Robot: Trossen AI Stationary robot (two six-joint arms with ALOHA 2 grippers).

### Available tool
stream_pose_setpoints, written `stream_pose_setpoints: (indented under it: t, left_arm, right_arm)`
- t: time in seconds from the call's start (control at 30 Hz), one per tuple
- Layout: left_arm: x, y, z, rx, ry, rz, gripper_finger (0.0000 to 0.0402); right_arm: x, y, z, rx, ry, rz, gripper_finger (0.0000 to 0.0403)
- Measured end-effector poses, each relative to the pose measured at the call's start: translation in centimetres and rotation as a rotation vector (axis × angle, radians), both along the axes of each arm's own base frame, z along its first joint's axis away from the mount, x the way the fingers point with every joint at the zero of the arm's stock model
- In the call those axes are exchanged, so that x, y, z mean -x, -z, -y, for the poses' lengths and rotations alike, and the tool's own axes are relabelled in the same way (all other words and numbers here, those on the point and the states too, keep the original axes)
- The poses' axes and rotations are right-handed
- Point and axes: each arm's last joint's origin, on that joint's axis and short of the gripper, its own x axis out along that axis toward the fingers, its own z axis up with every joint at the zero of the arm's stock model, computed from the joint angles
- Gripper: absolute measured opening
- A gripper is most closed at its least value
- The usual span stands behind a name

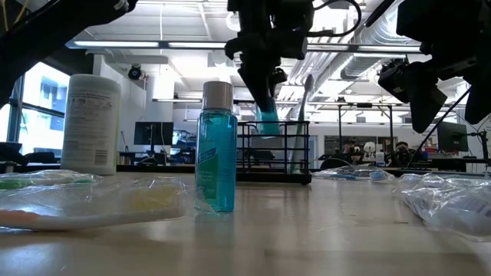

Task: Pick & Place toothbrushing station
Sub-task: Put the top mouthwash into the mesh organizer

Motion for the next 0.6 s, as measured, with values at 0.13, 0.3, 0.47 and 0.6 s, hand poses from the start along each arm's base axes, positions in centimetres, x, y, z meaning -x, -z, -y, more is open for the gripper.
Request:
stream_pose_setpoints:
  t: [0.13, 0.3, 0.47, 0.6]
  left_arm:
    - [0.06, 0.00, -0.42, -0.002, -0.012, 0.001, 0.0086]
    - [0.18, 0.02, -1.06, 0.003, -0.041, -0.002, 0.0086]
    - [0.18, 0.02, -1.07, 0.000, -0.042, -0.002, 0.0086]
    - [0.18, 0.02, -1.07, 0.000, -0.041, -0.002, 0.0086]
  right_arm:
    - [0.00, 0.00, 0.00, 0.000, 0.000, 0.000, 0.0229]
    - [0.00, 0.00, 0.00, 0.000, 0.000, 0.000, 0.0229]
    - [0.00, 0.00, 0.00, 0.000, 0.000, 0.000, 0.0229]
    - [0.00, 0.00, 0.00, 0.000, 0.000, 0.000, 0.0229]
